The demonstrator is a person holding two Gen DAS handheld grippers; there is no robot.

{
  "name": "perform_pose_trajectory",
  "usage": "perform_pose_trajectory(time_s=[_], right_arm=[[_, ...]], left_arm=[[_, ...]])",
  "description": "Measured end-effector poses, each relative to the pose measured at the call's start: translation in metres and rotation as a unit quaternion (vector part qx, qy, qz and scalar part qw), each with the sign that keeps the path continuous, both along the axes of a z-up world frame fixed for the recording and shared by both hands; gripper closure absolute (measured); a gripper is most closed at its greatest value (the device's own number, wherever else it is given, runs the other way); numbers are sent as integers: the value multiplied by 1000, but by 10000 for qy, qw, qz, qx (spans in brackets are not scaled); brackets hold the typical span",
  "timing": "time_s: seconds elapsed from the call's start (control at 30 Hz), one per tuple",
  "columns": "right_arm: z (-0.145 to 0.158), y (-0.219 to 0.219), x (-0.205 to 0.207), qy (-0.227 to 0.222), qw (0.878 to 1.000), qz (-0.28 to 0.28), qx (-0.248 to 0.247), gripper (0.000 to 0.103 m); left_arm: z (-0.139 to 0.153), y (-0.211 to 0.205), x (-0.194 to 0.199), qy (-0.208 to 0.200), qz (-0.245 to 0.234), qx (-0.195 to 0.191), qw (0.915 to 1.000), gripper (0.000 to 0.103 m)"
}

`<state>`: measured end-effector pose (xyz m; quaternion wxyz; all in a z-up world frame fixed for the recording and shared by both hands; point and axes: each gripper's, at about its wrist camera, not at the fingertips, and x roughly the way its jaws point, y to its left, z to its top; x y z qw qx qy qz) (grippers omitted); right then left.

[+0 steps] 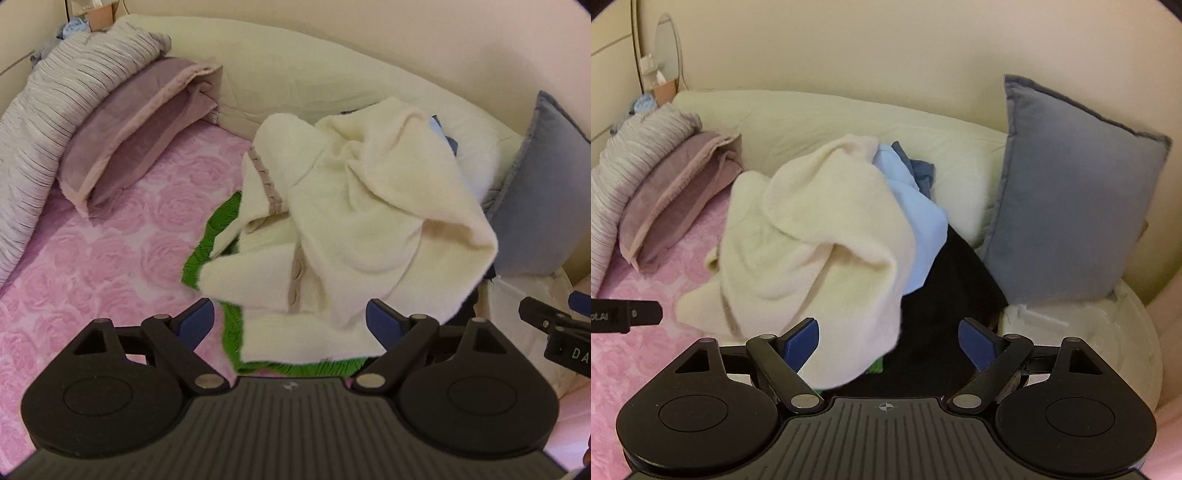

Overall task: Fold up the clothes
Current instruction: 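Grasp the cream garment on the pile with both grippers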

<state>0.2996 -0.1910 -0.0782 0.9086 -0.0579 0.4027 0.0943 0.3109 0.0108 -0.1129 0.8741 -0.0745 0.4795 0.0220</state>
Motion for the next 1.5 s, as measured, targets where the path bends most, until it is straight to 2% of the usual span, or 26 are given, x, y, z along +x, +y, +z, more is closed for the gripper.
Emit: perform_pose_trajectory(time_s=[0.33, 0.57, 0.77, 0.8, 0.87, 0.9, 0.93, 0.97, 1.0, 1.03, 1.07, 1.1, 1.13, 1.17, 1.27, 1.33, 1.4, 1.5], right_arm=[[-21, 5, 65, 209, 9993, 312, -85, 16], [-37, 18, 97, 309, 9977, 582, -186, 16], [-52, 25, 119, 465, 9964, 680, -212, 16], [-55, 26, 122, 498, 9962, 674, -220, 16], [-60, 28, 127, 548, 9958, 689, -243, 17], [-62, 29, 129, 559, 9955, 714, -267, 23], [-64, 30, 130, 570, 9952, 739, -290, 31], [-65, 32, 132, 599, 9946, 785, -309, 52], [-67, 34, 133, 641, 9940, 822, -325, 71], [-68, 35, 134, 684, 9935, 841, -343, 77], [-67, 34, 135, 748, 9935, 814, -284, 89], [-65, 32, 136, 828, 9936, 751, -163, 94], [-61, 28, 137, 868, 9941, 645, 22, 95], [-56, 23, 139, 876, 9945, 503, 258, 96], [-35, 7, 140, 690, 9919, 111, 1064, 100], [-16, 4, 136, 480, 9877, 81, 1483, 100], [2, 4, 132, 270, 9827, 122, 1830, 100], [28, 18, 119, -23, 9754, 505, 2144, 100]], left_arm=[[-33, -1, 67, 293, 146, -219, 9992, 19], [-57, 5, 104, 456, 326, -526, 9970, 19], [-78, 14, 128, 564, 525, -985, 9921, 21], [-82, 16, 132, 577, 561, -1101, 9906, 22], [-88, 20, 138, 599, 626, -1399, 9864, 31], [-92, 22, 140, 616, 649, -1558, 9837, 35], [-95, 24, 143, 634, 671, -1717, 9808, 44], [-97, 24, 146, 645, 670, -1883, 9777, 55], [-99, 25, 147, 644, 653, -1989, 9757, 57], [-99, 25, 148, 640, 645, -2022, 9751, 63], [-98, 25, 148, 612, 615, -2038, 9752, 73], [-96, 26, 146, 550, 580, -2034, 9758, 80], [-93, 28, 144, 480, 565, -2027, 9764, 90], [-90, 32, 141, 387, 580, -2075, 9757, 94], [-74, 52, 123, -105, 776, -2390, 9679, 96], [-57, 64, 111, -502, 859, -2463, 9641, 96], [-36, 75, 98, -836, 904, -2389, 9632, 97], [1, 94, 67, -1408, 1066, -2142, 9607, 97]])
